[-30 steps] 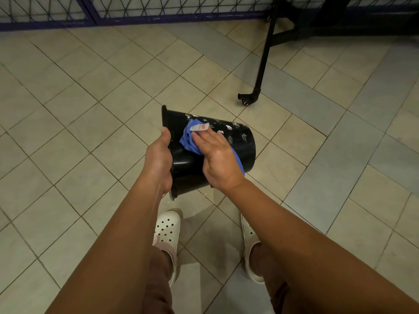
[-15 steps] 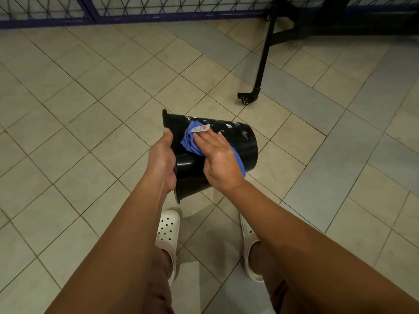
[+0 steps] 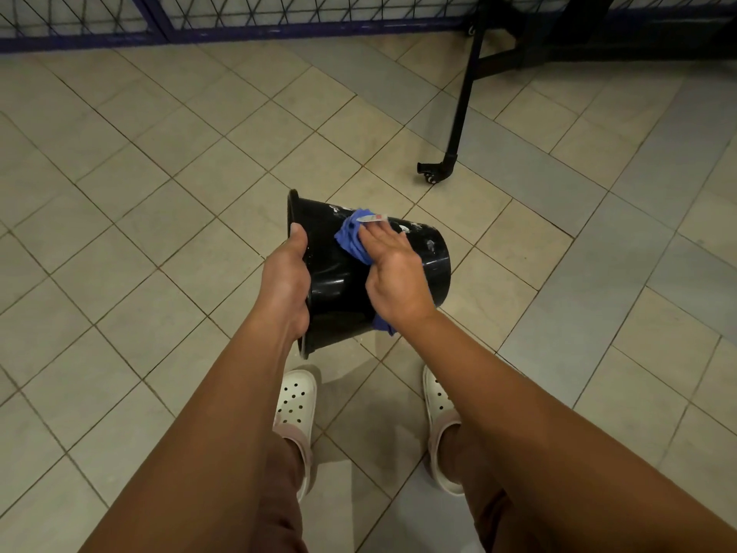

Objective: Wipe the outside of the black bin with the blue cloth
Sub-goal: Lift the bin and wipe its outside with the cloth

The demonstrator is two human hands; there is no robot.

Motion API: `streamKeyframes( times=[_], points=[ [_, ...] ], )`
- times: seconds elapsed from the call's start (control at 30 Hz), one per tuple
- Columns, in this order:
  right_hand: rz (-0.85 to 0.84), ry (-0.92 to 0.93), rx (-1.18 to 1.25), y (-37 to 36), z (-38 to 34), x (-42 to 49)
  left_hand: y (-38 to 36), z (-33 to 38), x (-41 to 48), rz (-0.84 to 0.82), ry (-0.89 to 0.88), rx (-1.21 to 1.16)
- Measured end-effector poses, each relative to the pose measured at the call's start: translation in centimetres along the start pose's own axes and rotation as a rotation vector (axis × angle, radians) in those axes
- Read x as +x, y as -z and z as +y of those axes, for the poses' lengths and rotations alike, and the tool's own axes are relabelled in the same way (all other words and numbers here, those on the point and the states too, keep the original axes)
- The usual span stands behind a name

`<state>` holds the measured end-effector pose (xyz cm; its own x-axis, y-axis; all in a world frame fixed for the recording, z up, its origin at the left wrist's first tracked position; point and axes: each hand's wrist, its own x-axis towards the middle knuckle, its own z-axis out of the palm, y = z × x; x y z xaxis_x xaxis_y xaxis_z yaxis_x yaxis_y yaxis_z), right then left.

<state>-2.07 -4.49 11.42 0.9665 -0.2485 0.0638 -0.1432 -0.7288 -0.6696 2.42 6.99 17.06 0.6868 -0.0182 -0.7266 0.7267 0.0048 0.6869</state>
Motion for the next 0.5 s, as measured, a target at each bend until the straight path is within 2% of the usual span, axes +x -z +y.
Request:
streamKeyframes(
  times=[0.13, 0.2, 0.33, 0.5],
  points=[
    [0.048, -0.070, -0.037, 0.0, 0.0, -0.4, 0.0, 0.1, 0.0, 0.033, 0.005, 0.010],
    [0.078, -0.029, -0.021, -0.3, -1.0, -1.0, 0.2, 0.2, 0.4, 0.046, 0.005, -0.026],
    [0.035, 0.088, -0.004, -0.8, -1.5, -1.2, 0.5, 0.3, 0.6, 0.023, 0.005, -0.056],
    [0.016, 0.000, -0.023, 0.3, 0.3, 0.3, -0.2, 0.2, -0.2, 0.018, -0.003, -0.018]
  ],
)
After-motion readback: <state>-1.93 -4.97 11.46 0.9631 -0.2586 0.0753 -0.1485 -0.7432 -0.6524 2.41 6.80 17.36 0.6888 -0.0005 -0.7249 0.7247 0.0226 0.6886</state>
